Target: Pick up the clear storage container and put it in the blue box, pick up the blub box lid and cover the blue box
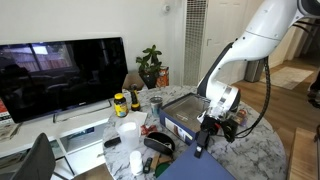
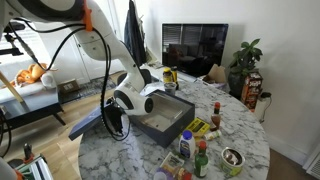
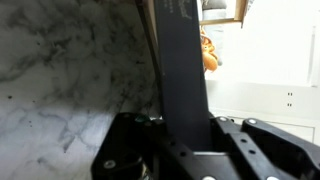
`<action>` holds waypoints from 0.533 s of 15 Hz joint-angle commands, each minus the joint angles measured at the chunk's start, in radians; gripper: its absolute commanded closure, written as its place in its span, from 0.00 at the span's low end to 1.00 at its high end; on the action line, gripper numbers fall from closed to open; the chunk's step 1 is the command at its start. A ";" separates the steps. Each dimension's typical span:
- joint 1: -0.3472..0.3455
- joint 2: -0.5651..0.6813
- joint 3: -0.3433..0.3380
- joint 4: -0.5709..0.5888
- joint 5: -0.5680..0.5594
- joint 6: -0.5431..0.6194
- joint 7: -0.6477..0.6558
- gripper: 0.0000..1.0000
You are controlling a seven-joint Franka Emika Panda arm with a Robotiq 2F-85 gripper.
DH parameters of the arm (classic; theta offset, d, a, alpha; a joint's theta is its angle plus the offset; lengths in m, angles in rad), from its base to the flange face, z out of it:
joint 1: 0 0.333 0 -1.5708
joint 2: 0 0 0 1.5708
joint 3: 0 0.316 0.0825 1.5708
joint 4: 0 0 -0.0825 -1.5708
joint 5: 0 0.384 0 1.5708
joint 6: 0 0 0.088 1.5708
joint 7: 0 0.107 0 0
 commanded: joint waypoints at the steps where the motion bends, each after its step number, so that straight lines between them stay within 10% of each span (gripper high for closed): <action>1: -0.009 -0.066 -0.017 -0.050 -0.058 -0.050 0.069 1.00; 8: 0.007 -0.187 -0.012 -0.126 -0.140 -0.068 0.252 1.00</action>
